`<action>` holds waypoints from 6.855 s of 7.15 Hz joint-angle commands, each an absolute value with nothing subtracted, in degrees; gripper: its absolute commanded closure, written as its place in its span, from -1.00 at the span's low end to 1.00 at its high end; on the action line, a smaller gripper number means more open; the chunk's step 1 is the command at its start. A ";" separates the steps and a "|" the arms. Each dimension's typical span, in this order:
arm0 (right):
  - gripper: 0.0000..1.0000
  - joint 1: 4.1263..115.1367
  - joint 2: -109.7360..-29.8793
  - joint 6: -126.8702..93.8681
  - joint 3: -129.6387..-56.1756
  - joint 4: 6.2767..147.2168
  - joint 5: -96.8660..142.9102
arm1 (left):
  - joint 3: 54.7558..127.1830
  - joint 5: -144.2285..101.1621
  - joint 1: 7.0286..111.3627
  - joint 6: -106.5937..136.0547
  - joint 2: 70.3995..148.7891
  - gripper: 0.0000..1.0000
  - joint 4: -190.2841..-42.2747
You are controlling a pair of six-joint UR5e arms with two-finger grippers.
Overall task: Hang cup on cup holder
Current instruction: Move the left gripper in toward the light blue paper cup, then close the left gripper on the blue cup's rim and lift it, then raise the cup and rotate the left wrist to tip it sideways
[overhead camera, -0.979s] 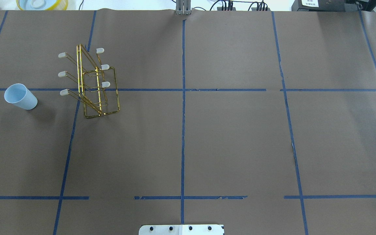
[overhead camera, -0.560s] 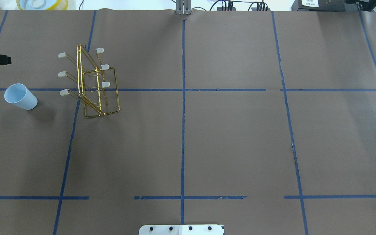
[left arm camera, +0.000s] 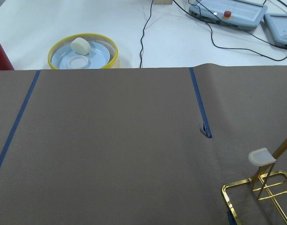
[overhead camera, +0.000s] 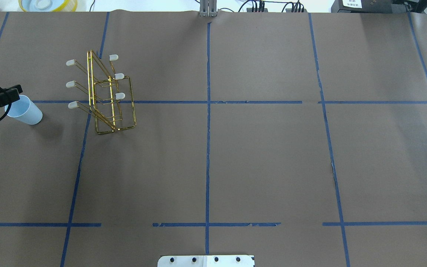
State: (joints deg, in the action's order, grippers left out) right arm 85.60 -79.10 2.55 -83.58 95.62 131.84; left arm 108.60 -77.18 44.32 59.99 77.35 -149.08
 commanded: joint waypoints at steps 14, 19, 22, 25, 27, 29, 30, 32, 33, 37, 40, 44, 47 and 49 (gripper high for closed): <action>-1.00 85.61 -79.10 2.55 -83.58 95.62 131.84 | 91.86 -43.68 23.82 75.06 78.39 -1.00 -157.24; -1.00 85.61 -79.10 2.55 -83.58 95.62 131.84 | 88.16 -44.38 23.99 75.15 80.16 -1.00 -157.59; -1.00 85.61 -79.10 2.55 -83.58 95.62 131.84 | 85.70 -47.87 27.57 74.71 82.78 -1.00 -157.33; -1.00 85.61 -79.10 2.55 -83.58 95.62 131.84 | 82.73 -51.06 31.55 70.14 87.43 -1.00 -157.32; -1.00 85.61 -79.10 2.55 -83.58 95.62 131.84 | 81.48 -50.98 32.51 70.22 88.33 -1.00 -157.50; -1.00 85.61 -79.10 2.55 -83.58 95.62 131.84 | 80.86 -49.67 33.05 70.66 88.50 -1.00 -157.85; -1.00 85.61 -79.10 2.55 -83.58 95.62 131.84 | 78.95 -46.87 32.61 71.80 89.72 -1.00 -158.03; -1.00 85.61 -79.10 2.55 -83.58 95.62 131.84 | 78.05 -45.97 32.26 73.74 90.26 -1.00 -158.20; -1.00 85.61 -79.10 2.55 -83.58 95.62 131.84 | 76.74 -43.79 31.12 73.74 90.52 -1.00 -159.51; -1.00 85.61 -79.10 2.55 -83.58 95.62 131.84 | 75.59 -43.33 29.44 76.46 90.79 -0.98 -160.05; -1.00 85.61 -79.10 2.55 -83.58 95.62 131.84 | 75.59 -43.42 29.27 76.64 90.62 -0.79 -160.05; -1.00 85.61 -79.10 2.55 -83.58 95.54 131.84 | 79.34 -43.94 29.27 76.03 88.87 -0.05 -159.79; -1.00 85.61 -79.10 2.55 -83.58 95.62 131.84 | 88.56 -44.03 29.53 70.70 83.09 0.28 -159.43; -1.00 85.61 -79.10 2.55 -83.58 95.62 131.84 | 97.33 -43.59 29.79 56.24 79.12 0.30 -159.43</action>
